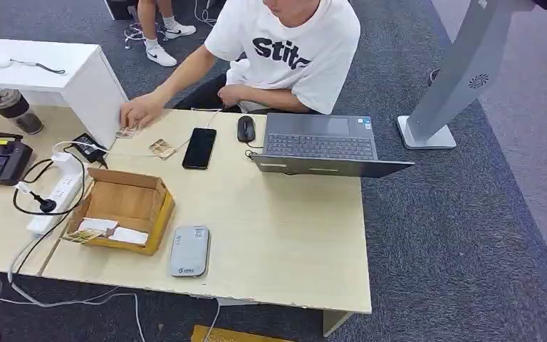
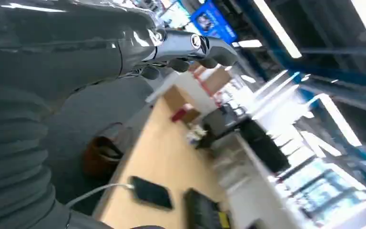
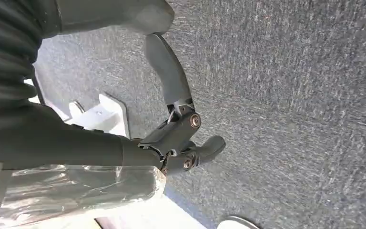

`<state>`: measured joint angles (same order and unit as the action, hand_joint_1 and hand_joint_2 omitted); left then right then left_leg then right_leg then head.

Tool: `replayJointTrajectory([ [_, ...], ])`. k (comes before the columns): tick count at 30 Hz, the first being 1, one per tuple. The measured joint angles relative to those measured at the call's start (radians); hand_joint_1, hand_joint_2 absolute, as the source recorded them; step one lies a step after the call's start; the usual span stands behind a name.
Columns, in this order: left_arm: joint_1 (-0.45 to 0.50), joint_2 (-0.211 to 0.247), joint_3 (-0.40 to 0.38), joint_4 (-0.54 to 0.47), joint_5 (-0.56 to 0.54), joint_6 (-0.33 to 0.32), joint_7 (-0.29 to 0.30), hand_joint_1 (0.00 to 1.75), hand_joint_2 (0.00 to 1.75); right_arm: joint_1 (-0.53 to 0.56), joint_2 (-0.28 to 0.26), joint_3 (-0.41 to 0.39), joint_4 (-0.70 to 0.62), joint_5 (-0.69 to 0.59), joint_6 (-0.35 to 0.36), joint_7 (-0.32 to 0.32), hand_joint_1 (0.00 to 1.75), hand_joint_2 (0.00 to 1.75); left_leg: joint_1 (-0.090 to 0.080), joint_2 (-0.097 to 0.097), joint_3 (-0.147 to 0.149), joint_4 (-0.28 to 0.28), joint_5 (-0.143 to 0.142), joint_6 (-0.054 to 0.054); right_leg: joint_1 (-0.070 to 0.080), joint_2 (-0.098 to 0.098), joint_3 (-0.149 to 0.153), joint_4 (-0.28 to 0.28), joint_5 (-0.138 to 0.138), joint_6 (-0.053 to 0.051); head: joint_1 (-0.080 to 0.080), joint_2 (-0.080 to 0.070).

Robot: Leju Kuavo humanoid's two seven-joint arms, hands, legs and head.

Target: Pass the card to the sensor for recognition and then transmit it.

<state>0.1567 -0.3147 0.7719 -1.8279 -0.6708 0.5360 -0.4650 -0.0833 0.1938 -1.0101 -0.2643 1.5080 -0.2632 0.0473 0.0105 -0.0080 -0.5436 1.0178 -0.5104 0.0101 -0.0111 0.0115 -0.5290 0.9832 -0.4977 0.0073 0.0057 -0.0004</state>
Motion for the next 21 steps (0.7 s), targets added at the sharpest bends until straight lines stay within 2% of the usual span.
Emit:
replayJointTrajectory([
  [2,-0.014,-0.006,0.049,0.111,-0.074,0.010,0.091,0.00,1.75,0.000,0.004,-0.010,-0.001,0.003,0.000,0.005,0.00,1.75,0.000,0.000,0.001,0.000,0.000,0.000,0.000,0.000,0.001,0.000,0.000,0.000,0.000,0.000],
  [3,-0.028,-0.006,0.086,0.194,-0.125,0.021,0.099,0.00,1.75,0.000,0.006,-0.016,-0.002,0.007,0.000,0.008,0.00,1.75,0.000,0.000,0.001,0.000,0.000,0.000,0.000,0.000,0.001,0.000,0.000,0.000,-0.001,0.000],
  [5,-0.052,-0.005,0.159,0.347,-0.188,0.050,0.077,0.00,1.75,0.000,0.008,-0.023,-0.002,0.008,0.001,0.010,0.00,1.75,0.000,0.000,0.001,0.000,0.000,0.000,0.000,0.000,0.001,0.000,0.000,0.000,0.000,0.000],
  [7,-0.074,-0.004,0.217,0.456,-0.242,0.051,0.106,0.00,1.75,0.000,0.009,-0.029,-0.002,0.019,0.002,0.012,0.00,1.75,0.000,0.000,0.001,0.000,0.000,0.000,0.000,0.000,0.001,0.000,0.000,0.000,0.000,0.000],
  [9,-0.109,0.003,0.272,0.590,-0.341,0.036,0.204,0.00,1.75,0.000,0.010,-0.033,-0.002,0.033,0.007,0.014,0.00,1.75,-0.001,-0.001,0.001,0.000,0.000,0.000,-0.002,-0.001,0.001,0.000,0.000,0.000,0.000,0.000],
  [12,-0.147,0.031,0.338,0.853,-0.545,0.025,0.409,0.00,1.75,-0.002,0.014,-0.040,-0.002,0.043,0.014,0.022,0.00,1.75,-0.002,-0.001,0.001,0.000,0.000,0.000,-0.002,-0.001,0.001,0.000,0.000,0.000,-0.001,0.000],
  [15,-0.172,0.050,0.373,1.065,-0.631,-0.016,0.544,0.00,1.75,-0.002,0.014,-0.046,-0.002,0.058,0.016,0.032,0.00,1.75,-0.002,-0.001,0.000,0.000,0.000,0.000,-0.002,-0.001,0.001,0.000,0.000,0.000,0.000,0.000],
  [17,-0.183,0.056,0.385,1.150,-0.653,-0.032,0.573,0.00,1.75,-0.003,0.014,-0.046,-0.002,0.060,0.018,0.033,0.00,1.75,-0.002,-0.001,0.001,0.000,0.000,0.000,-0.002,-0.001,0.001,0.000,0.000,0.000,0.000,0.000],
  [21,-0.201,0.069,0.394,1.269,-0.688,-0.063,0.579,0.00,1.75,-0.003,0.014,-0.046,-0.002,0.060,0.020,0.046,0.00,1.75,-0.002,-0.001,0.001,0.000,0.000,0.000,-0.002,-0.001,0.001,0.000,0.000,0.000,0.000,0.000],
])
